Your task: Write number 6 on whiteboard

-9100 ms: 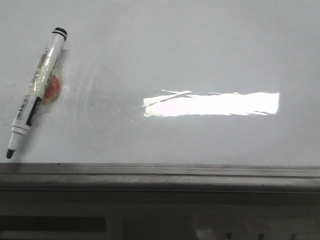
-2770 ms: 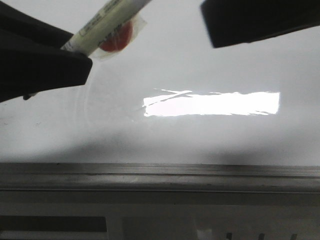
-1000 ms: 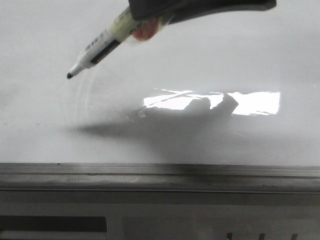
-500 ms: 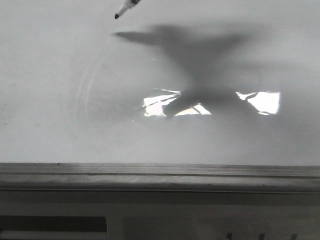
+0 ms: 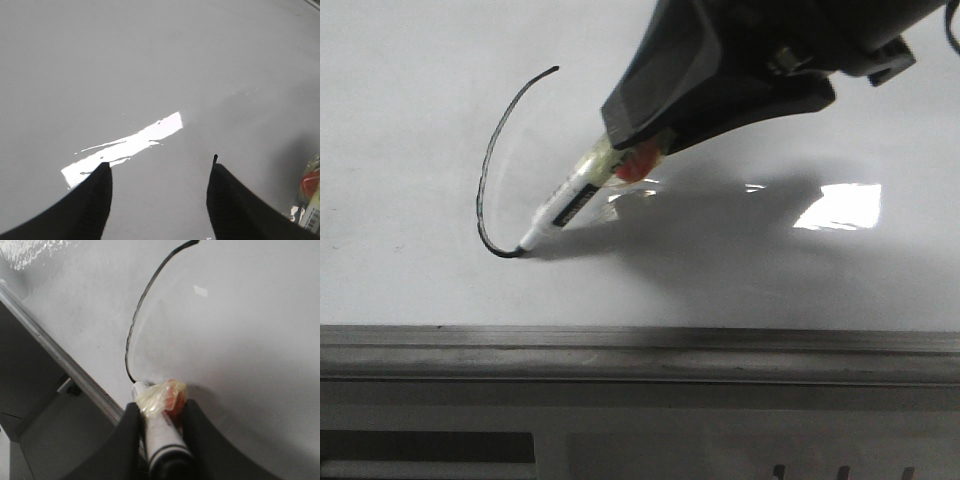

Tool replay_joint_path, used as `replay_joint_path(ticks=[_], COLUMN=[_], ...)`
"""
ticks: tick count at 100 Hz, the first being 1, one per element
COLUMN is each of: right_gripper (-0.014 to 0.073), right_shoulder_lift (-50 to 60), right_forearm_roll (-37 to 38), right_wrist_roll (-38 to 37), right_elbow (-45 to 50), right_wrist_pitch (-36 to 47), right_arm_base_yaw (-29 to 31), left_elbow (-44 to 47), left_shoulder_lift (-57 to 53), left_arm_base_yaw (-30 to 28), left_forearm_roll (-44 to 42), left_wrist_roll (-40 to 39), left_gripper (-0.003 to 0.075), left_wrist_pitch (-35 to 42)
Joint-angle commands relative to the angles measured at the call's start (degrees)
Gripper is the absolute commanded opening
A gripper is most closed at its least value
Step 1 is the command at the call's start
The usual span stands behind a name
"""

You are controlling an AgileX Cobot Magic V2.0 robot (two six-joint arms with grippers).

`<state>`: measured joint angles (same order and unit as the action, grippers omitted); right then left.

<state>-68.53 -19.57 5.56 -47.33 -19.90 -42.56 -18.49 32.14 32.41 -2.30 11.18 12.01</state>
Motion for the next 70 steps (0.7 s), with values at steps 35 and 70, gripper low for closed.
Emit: replay_joint_path(ticks=[35, 70], right_gripper=[-0.006, -0.006], right_shoulder_lift=[-3.1, 2.3], right_forearm_roll=[3.3, 3.3], right_wrist_roll=[1.1, 1.1], right_elbow=[-5.3, -5.3], right_wrist_pitch=[6.4, 5.3], right_arm_base_yaw=[-2.1, -2.6], left_elbow=[-1.9, -1.9], left_shoulder_lift=[0.0, 0.0], left_arm_base_yaw=[-0.1, -0.1], left_forearm_roll=[0.6, -4.1], left_wrist_roll=[-0.7, -0.7], left_gripper=[0.0386, 0.0386], left_wrist_pitch=[3.9, 3.8])
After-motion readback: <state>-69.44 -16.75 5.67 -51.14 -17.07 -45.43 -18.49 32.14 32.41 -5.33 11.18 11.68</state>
